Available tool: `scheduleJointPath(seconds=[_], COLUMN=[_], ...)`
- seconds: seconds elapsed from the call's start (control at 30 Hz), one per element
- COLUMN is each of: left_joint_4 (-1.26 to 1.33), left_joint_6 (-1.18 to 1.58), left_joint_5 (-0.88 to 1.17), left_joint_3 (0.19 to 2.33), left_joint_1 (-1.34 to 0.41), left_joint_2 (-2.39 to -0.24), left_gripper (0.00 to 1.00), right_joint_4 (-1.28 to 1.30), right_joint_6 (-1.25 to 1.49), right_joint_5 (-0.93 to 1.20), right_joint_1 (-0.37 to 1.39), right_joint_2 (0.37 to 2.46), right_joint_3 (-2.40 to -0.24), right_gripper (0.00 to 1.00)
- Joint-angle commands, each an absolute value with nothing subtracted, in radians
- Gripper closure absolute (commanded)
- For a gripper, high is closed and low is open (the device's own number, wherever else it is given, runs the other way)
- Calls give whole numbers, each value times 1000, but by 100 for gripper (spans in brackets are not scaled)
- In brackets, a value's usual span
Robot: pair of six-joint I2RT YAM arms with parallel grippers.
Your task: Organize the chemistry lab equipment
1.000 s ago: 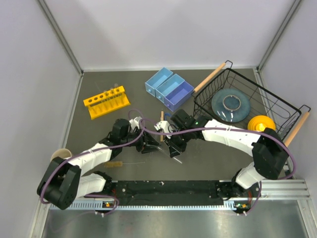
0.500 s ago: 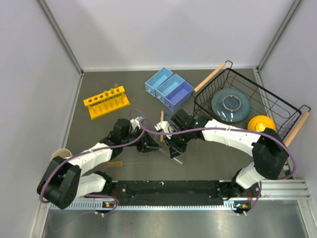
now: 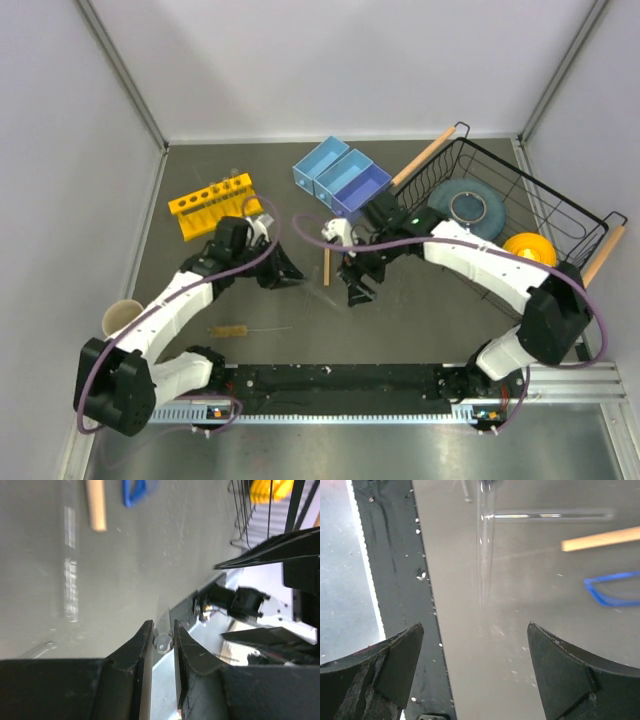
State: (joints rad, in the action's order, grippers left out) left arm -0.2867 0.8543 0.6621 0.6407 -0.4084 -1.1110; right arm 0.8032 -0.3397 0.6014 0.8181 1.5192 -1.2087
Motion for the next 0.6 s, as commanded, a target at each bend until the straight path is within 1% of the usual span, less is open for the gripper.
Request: scheduleJointPath(seconds=[0.0,0.03,0.1,0.13,0.23,0.27,0.3,0.4,0.47,0.57], left_joint_4=[-619,-667,-789,-831,-966,-989,-1003,-1034,-1031,-997], left_joint_6=[634,574,513,458,375,364,341,310,299,284], left_joint_5=[589,574,536,464,313,196,149,-44,-124,-181], left_joint_3=[799,823,918,954,1106,1139,1194,1262,1287,1318], left_joint_1=[-261,-188,-125,-82,-46,-43,-35,-18,-9,31], left_joint_2=[-1066,-1065,-1065,-1077,-1120,-1129,-1141,-1184,-1209,-1238], left_gripper=[97,97,97,97,97,97,97,97,97,97], right_joint_4=[884,882,881,881,864,847,836,815,799,785], right_joint_6=[-468,-472,-479,-483,-497,-500,-503,-511,-511,-512], right_joint_5=[685,698,724,732,762,770,781,798,810,834], right_joint_1=[692,643,603,568,531,525,520,508,499,491], right_joint_2=[1402,1364,1330,1316,1272,1252,1244,1229,1229,1236], right_joint_3=[-1272,-1266,-1236,-1224,-1163,-1148,-1120,-1089,-1075,-1054], right_gripper=[14,14,14,14,14,14,14,14,14,14])
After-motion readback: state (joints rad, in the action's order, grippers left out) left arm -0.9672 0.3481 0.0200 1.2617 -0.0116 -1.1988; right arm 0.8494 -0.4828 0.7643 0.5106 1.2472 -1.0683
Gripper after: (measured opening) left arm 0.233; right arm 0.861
